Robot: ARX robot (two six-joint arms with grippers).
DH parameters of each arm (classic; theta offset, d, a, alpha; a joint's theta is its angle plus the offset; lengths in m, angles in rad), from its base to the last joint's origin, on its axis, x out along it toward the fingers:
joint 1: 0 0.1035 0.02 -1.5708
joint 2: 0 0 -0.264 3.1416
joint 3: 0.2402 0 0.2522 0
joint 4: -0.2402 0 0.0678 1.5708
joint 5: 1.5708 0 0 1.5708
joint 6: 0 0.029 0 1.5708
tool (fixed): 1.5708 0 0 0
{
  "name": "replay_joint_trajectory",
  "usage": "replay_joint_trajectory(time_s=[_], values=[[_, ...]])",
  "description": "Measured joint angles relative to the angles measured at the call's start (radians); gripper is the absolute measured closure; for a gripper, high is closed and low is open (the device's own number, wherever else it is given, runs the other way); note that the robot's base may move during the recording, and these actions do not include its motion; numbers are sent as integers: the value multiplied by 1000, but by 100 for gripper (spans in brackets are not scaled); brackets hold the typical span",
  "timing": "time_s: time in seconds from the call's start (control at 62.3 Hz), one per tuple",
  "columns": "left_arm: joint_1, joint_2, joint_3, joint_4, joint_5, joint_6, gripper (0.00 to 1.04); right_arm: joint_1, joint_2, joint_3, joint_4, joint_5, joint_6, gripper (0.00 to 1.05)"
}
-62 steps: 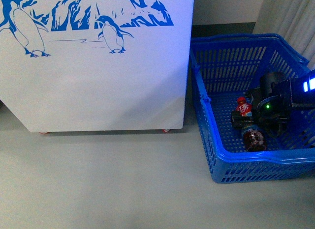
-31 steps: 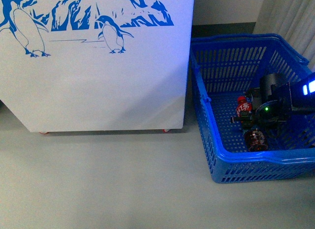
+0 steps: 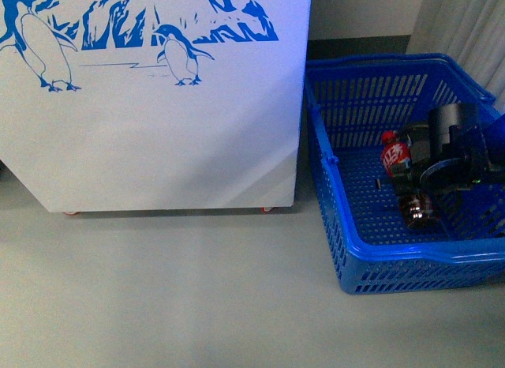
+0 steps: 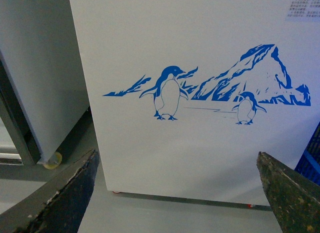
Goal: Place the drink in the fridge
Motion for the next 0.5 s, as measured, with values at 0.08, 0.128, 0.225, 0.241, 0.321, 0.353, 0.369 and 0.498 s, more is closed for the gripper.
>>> replay_joint_trajectory(time_s=[0.08,0.128,0.225,0.241,0.321,0.353,0.369,0.498], values=[[0,0,0,0,0,0,8,10,-113,-102,82,-9,-26,70],[0,0,0,0,0,0,8,14,-173,-157,125,-16,-34,70],[0,0,0,0,0,0,8,25,-335,-315,228,-31,-45,70],[0,0,0,0,0,0,8,27,-370,-350,247,-34,-47,70],[0,0,0,0,0,0,8,33,-492,-475,312,-39,-53,70],[0,0,0,0,0,0,8,35,-565,-547,343,-46,-54,70],[0,0,0,0,0,0,8,35,-584,-566,351,-46,-54,70],[0,0,0,0,0,0,8,39,-804,-770,414,-64,-50,70]])
